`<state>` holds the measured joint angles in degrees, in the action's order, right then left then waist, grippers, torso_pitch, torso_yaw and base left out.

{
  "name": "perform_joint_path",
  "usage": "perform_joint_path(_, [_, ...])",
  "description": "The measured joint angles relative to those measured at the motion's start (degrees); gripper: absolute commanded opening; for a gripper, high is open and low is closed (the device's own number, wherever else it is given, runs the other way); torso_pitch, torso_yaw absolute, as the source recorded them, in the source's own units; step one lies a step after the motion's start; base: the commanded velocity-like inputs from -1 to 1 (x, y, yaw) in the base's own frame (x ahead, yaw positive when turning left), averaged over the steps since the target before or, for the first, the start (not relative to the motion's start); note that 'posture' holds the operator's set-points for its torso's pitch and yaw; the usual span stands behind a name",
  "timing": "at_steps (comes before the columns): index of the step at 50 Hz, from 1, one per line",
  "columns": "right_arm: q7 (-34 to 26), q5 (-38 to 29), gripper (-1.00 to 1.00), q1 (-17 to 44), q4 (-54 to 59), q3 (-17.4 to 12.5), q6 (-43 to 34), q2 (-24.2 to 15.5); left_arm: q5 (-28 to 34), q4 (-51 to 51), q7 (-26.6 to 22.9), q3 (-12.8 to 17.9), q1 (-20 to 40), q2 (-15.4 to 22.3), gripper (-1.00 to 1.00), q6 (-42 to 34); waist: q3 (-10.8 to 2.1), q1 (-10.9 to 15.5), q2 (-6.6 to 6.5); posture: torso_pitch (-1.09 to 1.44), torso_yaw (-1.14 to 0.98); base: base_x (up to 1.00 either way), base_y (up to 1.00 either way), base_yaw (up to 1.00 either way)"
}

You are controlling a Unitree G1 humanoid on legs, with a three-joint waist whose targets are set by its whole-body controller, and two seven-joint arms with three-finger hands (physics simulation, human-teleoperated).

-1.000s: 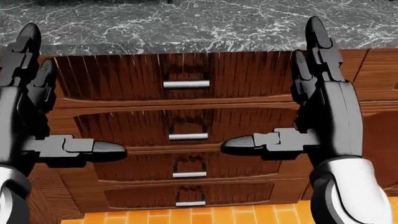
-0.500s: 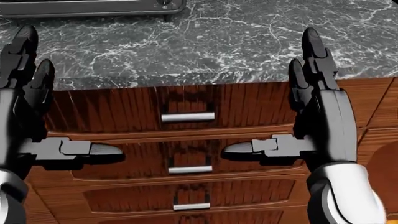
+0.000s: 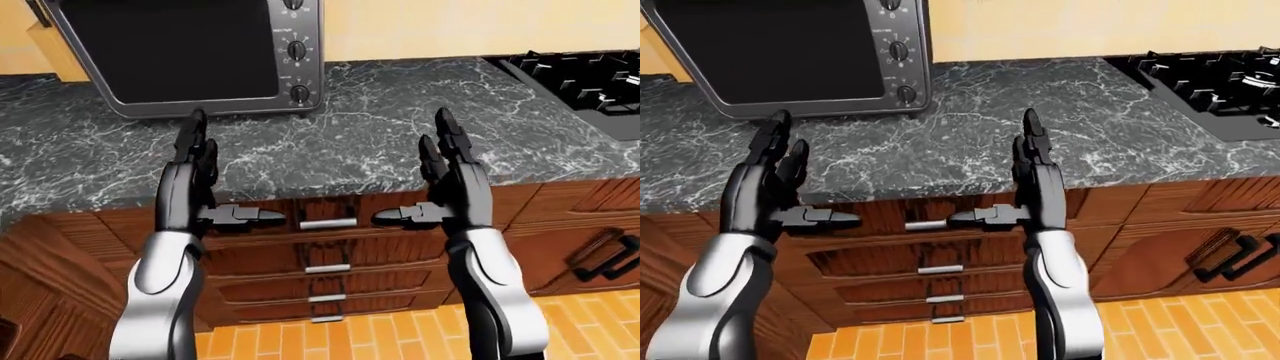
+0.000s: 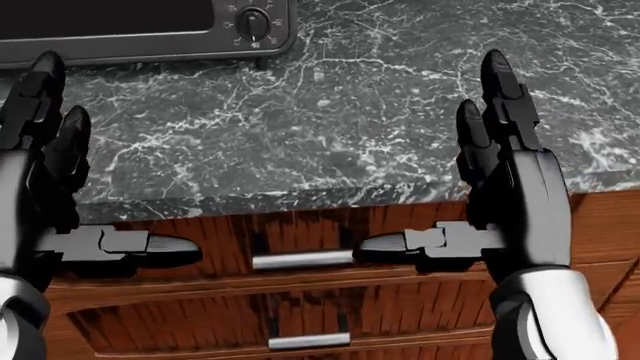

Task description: Open the toaster oven door.

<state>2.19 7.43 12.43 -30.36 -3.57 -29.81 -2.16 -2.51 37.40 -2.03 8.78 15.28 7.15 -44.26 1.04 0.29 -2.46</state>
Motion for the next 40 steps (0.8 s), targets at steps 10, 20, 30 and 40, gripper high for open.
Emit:
perform_joint_path(10, [1.7, 2.1, 1.00, -0.5, -0.5, -1.3, -0.1, -0.3, -0.6, -0.1, -0.3, -1.2, -0.5, -0.5, 1.00, 0.5, 0.81, -0.5, 4.96, 0.00, 0.00, 0.00, 0.00, 0.45])
perform_joint_path(20, [1.6, 2.2, 1.00, -0.4, 0.0, -0.6, 1.7, -0.6, -0.6, 1.5, -0.2, -0.5, 0.0, -0.2, 1.00, 1.4, -0.03, -0.2, -1.83, 0.00, 0.00, 0.00, 0.00, 0.49])
perform_joint_path(30, [0.4, -0.2, 1.00, -1.3, 0.6, -0.4, 1.2, -0.7, -0.3, -0.1, 0.0, -0.5, -1.2, -0.4, 1.00, 1.1, 0.67, 0.0, 3.33, 0.00, 0.00, 0.01, 0.00, 0.00])
perform_joint_path(40, [0.1, -0.4, 1.00, -1.2, -0.3, 0.3, 0.6, -0.3, -0.3, 1.3, -0.2, 0.1, -0.8, 0.0, 1.00, 2.0, 0.60, 0.1, 2.05, 0.00, 0.00, 0.11, 0.00, 0.00])
